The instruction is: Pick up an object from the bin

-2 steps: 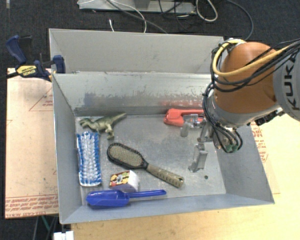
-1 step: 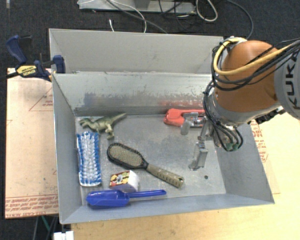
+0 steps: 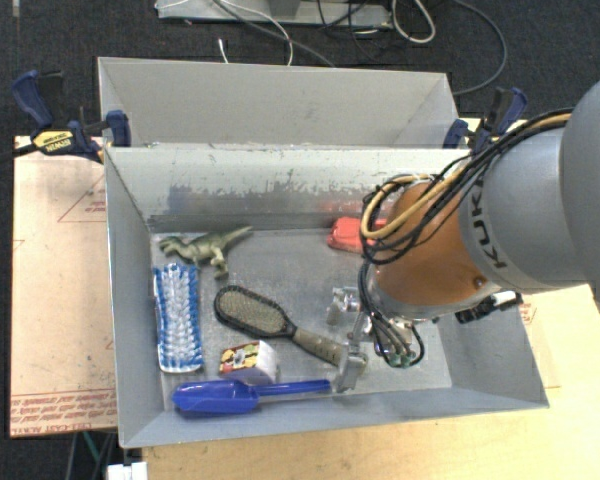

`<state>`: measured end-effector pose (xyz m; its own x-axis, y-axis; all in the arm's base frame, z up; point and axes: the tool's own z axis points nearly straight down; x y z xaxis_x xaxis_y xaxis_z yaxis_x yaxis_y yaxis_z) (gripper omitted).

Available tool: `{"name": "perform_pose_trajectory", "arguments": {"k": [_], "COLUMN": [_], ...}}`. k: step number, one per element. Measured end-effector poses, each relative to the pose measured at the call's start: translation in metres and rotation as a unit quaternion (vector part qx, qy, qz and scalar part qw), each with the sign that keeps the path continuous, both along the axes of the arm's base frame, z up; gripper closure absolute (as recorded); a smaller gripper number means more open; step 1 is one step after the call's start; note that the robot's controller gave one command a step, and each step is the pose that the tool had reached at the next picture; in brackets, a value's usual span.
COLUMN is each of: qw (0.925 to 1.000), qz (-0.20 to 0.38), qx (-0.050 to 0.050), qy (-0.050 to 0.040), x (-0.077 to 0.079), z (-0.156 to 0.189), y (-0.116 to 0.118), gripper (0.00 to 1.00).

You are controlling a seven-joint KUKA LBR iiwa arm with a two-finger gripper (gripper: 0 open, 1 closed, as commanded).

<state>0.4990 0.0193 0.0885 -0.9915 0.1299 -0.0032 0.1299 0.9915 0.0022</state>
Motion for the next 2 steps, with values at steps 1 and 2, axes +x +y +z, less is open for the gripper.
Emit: {"name": "perform_pose_trajectory", "arguments": {"k": [1,2], "qw": [0.9989,0.9915], "qz": [-0.046,-0.130], "qx": [0.000,0.001], "qy": [-0.0071,0.0029], "x": [0.002,-0.018], "z": [0.062,0.011], "y": [0.001,0.042], "gripper": [0.00,0.00]}}
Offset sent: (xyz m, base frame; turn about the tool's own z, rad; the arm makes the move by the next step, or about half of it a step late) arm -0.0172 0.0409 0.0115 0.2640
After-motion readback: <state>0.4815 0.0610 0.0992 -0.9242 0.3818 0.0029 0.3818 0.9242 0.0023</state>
